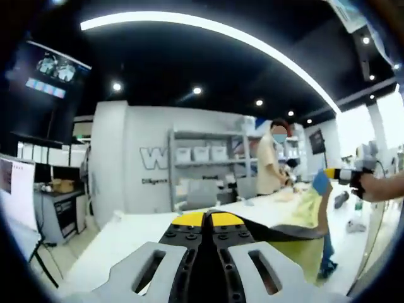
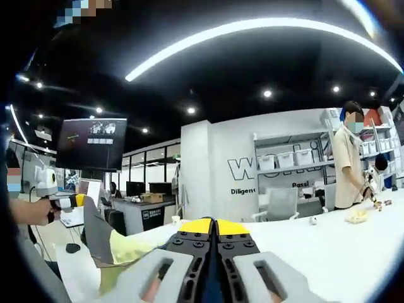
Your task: Fold the garment on the visible template until the final outline fits inside the template.
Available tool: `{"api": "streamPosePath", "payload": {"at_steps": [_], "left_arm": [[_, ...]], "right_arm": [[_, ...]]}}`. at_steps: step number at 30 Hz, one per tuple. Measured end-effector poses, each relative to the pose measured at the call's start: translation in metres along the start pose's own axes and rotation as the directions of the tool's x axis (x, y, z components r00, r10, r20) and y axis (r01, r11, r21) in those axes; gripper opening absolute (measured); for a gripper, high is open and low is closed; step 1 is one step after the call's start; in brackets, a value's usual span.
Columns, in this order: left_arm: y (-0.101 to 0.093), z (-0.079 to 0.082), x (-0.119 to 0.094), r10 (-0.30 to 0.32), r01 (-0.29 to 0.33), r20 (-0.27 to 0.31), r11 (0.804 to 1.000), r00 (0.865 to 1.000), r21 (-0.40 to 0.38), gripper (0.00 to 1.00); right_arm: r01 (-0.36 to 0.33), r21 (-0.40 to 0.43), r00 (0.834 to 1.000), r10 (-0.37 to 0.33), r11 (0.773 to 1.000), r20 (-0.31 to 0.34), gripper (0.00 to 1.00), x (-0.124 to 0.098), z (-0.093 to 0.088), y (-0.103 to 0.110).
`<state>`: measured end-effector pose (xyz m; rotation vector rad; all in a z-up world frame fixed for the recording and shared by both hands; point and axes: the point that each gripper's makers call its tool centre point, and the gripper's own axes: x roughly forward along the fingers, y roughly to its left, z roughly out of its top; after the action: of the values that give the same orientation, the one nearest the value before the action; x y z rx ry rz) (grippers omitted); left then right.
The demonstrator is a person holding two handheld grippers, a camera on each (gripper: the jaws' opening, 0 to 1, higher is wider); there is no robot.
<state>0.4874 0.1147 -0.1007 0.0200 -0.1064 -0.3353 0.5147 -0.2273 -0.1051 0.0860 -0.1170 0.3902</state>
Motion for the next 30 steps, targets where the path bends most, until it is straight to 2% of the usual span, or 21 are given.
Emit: {"api": "streamPosePath", "payload": {"at_steps": [1,4,5,7,11,12,14,22,25,30], "left_arm": [[0.001,-0.011,0.005,-0.005,0.005,-0.018,1.000,1.000,-0.001,0.00],[0.002,-0.027,0.013,-0.007,0.007,-0.049,1.000,0.999,-0.007,0.00],[0.001,-0.038,0.021,-0.012,0.011,-0.071,1.000,0.997,-0.010,0.00],[0.002,-0.056,0.032,-0.017,0.015,-0.109,1.000,0.994,-0.022,0.00],[0.006,-0.078,0.050,-0.026,0.022,-0.150,0.999,0.988,-0.027,0.00],[0.008,-0.085,0.057,-0.030,0.027,-0.161,0.999,0.986,-0.021,0.00],[0.009,-0.097,0.068,-0.039,0.034,-0.189,0.999,0.981,-0.028,0.00],[0.028,-0.128,0.106,-0.035,0.023,-0.236,0.998,0.971,-0.054,0.00],[0.037,-0.142,0.120,-0.019,0.004,-0.269,0.998,0.963,-0.056,0.00],[0.052,-0.167,0.137,0.013,-0.029,-0.323,0.999,0.946,-0.043,0.00]], "right_arm": [[0.006,0.007,1.000,-0.006,1.000,-0.015,0.00,0.003,-0.008,-0.003],[0.024,0.012,0.998,-0.023,1.000,-0.066,0.00,0.009,-0.030,-0.012],[0.036,0.001,0.995,-0.036,0.999,-0.092,0.00,0.015,-0.045,-0.021],[0.050,0.017,0.990,-0.047,0.999,-0.133,0.00,0.020,-0.062,-0.029],[0.078,0.029,0.980,-0.071,0.997,-0.185,0.00,0.034,-0.086,-0.045],[0.087,0.007,0.972,-0.084,0.996,-0.222,0.00,0.042,-0.101,-0.053],[0.097,0.015,0.966,-0.091,0.995,-0.242,0.00,0.049,-0.110,-0.060],[0.110,0.008,0.945,-0.102,0.994,-0.311,0.00,0.084,-0.144,-0.086],[0.105,0.004,0.936,-0.097,0.994,-0.339,0.00,0.099,-0.161,-0.091],[0.135,0.016,0.916,-0.119,0.991,-0.383,0.00,0.113,-0.178,-0.100]]}}
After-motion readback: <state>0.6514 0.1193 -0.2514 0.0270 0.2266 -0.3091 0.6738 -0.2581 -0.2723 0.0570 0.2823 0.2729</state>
